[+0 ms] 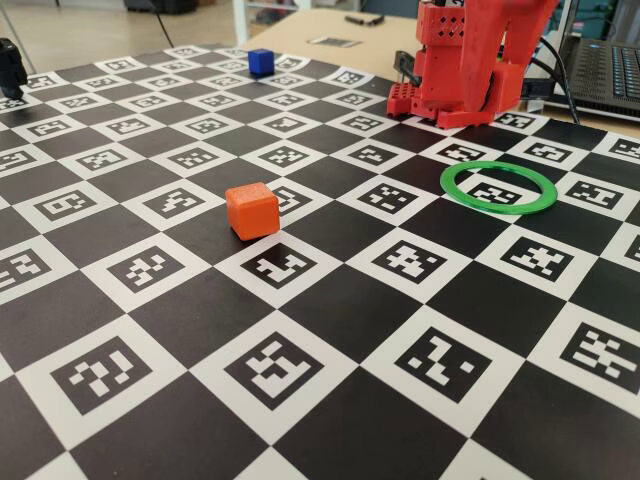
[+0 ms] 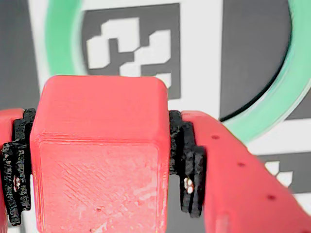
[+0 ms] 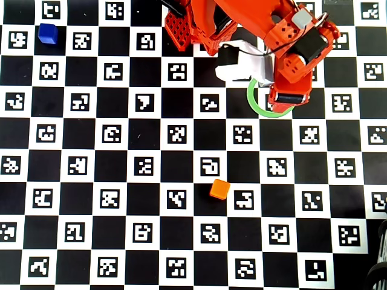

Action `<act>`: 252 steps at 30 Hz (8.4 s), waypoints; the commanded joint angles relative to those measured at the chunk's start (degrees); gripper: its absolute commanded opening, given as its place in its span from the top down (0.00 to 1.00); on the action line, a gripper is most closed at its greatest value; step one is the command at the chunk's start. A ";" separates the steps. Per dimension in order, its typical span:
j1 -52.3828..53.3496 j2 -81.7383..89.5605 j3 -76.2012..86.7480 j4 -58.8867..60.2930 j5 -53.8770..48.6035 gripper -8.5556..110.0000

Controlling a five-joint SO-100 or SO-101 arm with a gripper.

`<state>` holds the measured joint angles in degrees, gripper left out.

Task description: Grab the red cube then put it in the green circle then put the blue cube on top and finally the orange cube on top

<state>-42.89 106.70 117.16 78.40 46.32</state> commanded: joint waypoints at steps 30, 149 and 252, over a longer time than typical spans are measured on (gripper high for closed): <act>-8.44 -4.92 15.82 -22.06 2.02 0.94; 137.37 -30.67 -38.94 -5.80 -136.76 0.56; 98.88 -11.43 -48.43 23.20 -104.33 0.86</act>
<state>65.30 88.07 72.69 98.79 -64.95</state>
